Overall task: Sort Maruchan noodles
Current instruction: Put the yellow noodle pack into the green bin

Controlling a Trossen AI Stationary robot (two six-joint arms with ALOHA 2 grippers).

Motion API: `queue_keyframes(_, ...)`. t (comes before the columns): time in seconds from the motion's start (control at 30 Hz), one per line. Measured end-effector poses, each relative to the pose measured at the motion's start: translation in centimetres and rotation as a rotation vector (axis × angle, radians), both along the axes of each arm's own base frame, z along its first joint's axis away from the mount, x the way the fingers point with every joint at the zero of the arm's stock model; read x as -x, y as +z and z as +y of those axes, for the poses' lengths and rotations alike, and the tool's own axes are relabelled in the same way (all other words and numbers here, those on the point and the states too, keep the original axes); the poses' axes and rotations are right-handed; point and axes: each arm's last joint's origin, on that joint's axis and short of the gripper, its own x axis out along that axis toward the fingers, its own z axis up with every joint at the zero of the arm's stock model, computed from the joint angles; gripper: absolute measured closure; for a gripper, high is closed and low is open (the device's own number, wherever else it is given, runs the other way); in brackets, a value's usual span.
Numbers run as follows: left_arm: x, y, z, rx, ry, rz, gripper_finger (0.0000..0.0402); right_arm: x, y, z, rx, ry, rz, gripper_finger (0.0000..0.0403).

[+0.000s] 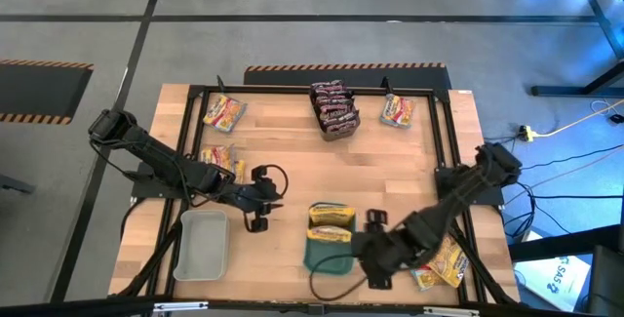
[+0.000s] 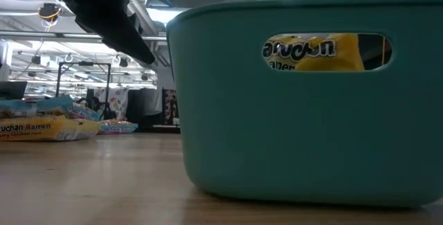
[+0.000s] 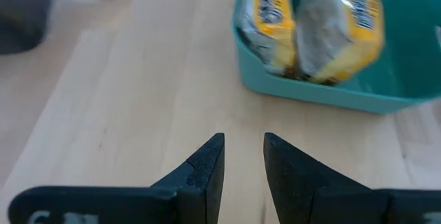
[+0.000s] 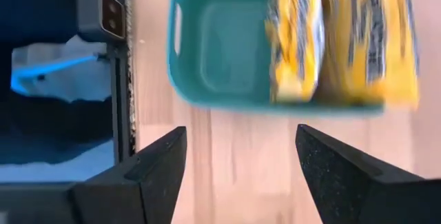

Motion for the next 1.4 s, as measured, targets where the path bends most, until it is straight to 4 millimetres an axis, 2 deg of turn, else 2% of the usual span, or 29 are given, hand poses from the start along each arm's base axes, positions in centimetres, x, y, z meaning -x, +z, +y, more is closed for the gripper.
queue_keyframes(0.23,0.0,0.0,0.0,0.003,0.032,-0.011,0.0300,5.6,-1.8,1.9,-0.075,-0.263,0.069,0.0145)
queue_keyframes(0.43,0.1,0.2,-0.8,0.032,0.001,-0.037,0.0261,10.6,-3.0,3.1,-0.141,-0.478,0.144,0.0145)
queue_keyframes(0.53,0.2,0.4,-1.5,0.052,-0.015,-0.054,0.0238,12.3,-3.4,3.4,-0.154,-0.598,0.211,0.0146)
queue_keyframes(0.67,0.4,0.4,-1.9,0.090,-0.006,-0.061,0.0224,13.1,-3.6,4.3,-0.211,-0.719,0.231,0.0146)
queue_keyframes(0.8,0.5,0.5,-2.2,0.103,-0.010,-0.063,0.0223,13.9,-3.7,4.5,-0.184,-0.707,0.281,0.0146)
queue_keyframes(1.03,0.6,0.5,-2.6,0.108,-0.022,-0.068,0.0223,15.5,-4.0,4.0,-0.069,-0.696,0.523,0.0147)
queue_keyframes(1.17,0.6,0.5,-2.5,0.099,-0.015,-0.072,0.0223,15.6,-4.3,3.9,-0.028,-0.640,0.581,0.0173)
queue_keyframes(1.23,0.6,0.5,-2.5,0.089,-0.004,-0.077,0.0223,15.7,-5.2,3.8,-0.019,-0.623,0.600,0.0197)
queue_keyframes(1.4,0.6,0.5,-2.5,0.084,0.001,-0.079,0.0223,16.6,-9.0,3.1,-0.008,-0.599,0.764,0.0255)
